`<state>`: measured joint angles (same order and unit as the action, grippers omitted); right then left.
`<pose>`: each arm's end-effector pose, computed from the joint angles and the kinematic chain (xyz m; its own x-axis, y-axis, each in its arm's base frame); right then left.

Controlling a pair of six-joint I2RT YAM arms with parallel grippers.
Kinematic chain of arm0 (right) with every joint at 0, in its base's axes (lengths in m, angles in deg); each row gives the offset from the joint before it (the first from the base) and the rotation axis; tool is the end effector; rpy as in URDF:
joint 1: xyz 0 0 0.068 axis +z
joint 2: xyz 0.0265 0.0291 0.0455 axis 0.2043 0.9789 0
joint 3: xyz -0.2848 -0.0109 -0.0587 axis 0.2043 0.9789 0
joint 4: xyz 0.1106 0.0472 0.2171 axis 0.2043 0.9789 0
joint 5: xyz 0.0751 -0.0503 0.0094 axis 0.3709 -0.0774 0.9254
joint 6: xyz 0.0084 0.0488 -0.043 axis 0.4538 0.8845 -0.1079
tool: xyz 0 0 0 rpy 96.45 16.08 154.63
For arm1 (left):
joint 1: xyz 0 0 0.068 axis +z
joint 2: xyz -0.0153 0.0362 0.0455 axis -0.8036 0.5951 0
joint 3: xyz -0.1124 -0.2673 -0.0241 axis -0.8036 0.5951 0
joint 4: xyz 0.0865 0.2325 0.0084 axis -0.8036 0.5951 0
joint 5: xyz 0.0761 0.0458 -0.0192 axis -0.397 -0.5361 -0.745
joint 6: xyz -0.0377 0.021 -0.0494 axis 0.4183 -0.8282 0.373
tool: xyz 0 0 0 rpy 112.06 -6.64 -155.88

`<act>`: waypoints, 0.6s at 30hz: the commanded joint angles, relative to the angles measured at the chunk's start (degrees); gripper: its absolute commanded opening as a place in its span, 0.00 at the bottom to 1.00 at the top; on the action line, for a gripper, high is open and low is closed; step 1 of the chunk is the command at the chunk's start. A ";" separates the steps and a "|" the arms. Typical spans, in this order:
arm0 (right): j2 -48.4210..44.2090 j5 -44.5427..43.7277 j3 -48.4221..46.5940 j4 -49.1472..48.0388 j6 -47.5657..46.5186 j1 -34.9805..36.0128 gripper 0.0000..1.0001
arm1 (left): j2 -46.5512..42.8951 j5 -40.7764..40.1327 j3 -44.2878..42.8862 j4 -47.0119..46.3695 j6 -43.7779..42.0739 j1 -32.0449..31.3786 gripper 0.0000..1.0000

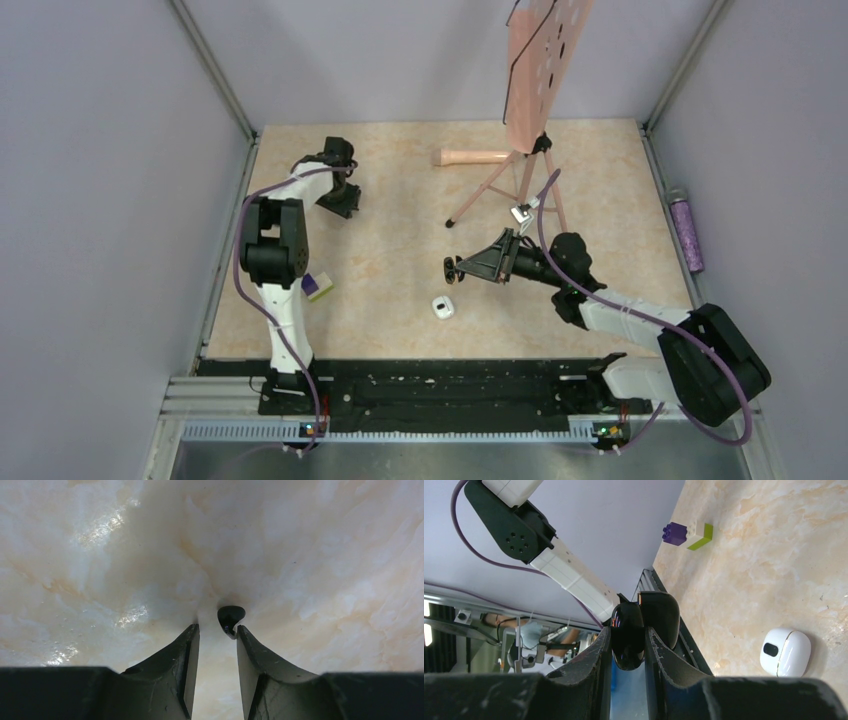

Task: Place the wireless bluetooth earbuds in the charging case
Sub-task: Pick up the right earbud from the center of the board.

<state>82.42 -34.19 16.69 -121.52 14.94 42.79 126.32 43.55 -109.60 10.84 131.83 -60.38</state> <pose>0.1872 0.1506 0.2484 -0.8677 0.3121 -0.3868 -0.3647 0.1290 0.9221 0.4399 -0.0420 0.1778 -0.3384 -0.8905 -0.3041 -0.8665 0.4209 -0.2684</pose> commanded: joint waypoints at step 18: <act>-2.92 -0.02 -2.75 0.58 -1.49 0.38 0.00 | 4.89 -0.54 -4.71 5.63 5.10 -0.14 0.38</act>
<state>81.40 -34.32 16.69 -119.99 14.70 42.79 128.57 43.68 -113.62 14.60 134.22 -60.33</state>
